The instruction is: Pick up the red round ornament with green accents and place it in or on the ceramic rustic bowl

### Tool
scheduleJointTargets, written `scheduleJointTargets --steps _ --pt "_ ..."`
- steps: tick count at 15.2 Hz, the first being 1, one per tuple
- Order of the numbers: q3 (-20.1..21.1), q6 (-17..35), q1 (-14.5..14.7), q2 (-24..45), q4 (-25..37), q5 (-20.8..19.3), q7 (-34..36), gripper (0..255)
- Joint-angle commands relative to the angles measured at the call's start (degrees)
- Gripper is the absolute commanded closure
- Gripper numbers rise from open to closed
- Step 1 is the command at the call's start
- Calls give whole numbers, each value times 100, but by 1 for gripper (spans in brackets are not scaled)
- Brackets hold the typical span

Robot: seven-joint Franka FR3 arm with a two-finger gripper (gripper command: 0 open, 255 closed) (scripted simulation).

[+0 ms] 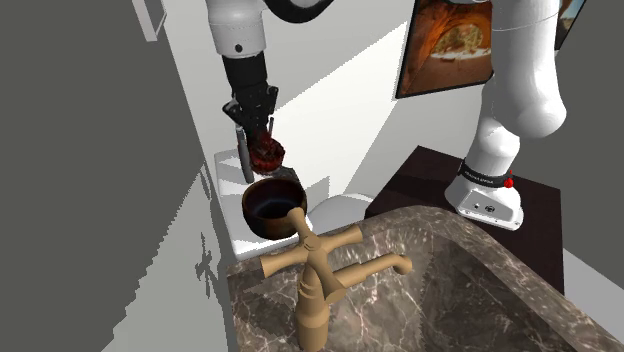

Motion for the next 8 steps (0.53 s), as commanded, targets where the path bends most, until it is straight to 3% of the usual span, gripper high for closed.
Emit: scheduleJointTargets --steps 1,8 --pt "2 144 5 1 -144 -7 41 255" --pt "-27 638 -11 94 -558 -65 96 255"
